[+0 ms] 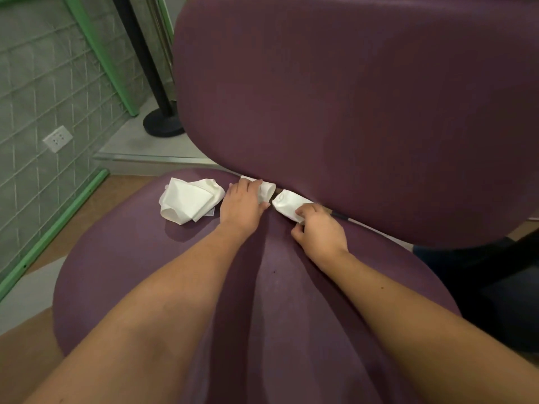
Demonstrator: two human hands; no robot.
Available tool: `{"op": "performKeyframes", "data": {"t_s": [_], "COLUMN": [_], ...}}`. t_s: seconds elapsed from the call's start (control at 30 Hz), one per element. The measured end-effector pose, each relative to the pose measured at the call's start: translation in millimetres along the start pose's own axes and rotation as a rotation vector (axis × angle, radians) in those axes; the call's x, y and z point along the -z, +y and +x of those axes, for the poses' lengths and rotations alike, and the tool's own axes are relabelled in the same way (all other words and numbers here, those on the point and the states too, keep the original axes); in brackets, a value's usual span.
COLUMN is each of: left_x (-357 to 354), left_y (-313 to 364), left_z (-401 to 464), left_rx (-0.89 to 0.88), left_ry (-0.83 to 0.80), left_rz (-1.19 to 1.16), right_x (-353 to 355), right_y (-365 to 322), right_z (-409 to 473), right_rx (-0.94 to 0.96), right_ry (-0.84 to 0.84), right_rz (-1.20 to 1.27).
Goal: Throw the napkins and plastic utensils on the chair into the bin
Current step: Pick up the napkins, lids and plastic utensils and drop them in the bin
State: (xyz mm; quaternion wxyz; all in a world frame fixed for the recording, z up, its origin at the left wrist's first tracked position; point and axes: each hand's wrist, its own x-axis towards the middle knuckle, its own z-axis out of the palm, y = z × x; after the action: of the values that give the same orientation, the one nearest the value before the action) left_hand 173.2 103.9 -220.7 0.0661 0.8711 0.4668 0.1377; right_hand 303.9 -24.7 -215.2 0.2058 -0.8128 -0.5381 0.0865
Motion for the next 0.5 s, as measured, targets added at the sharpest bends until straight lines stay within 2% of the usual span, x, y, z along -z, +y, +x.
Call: {"op": "performKeyframes", "data": {"t_s": [0.13, 0.27, 0.37, 0.5], "left_x": [8.6, 27.5, 49.4, 66.7], "left_y": [3.9, 27.6, 56.3, 89.3], "left_z": [-9.9, -33.6, -53.0, -75.7], "left_rx": [0.005, 0.149, 0.270, 0.235], "left_ry": [0.074, 0.131, 0.076, -0.003], "left_rz": [0.004, -0.090, -0.259, -0.356], "right_x": [12.2, 32.1, 53.4, 82.5], "right_y": [0.7, -1.6, -0.5, 8.5], "right_z": [-8.0, -30.7, -57.0, -99.2], "right_rx": [-0.100, -0.192, -0.246, -0.301], "right_ry": [0.146, 0.251, 0.266, 0.278], "right_rz": [0.162, 0.282, 0.376, 0.468]}}
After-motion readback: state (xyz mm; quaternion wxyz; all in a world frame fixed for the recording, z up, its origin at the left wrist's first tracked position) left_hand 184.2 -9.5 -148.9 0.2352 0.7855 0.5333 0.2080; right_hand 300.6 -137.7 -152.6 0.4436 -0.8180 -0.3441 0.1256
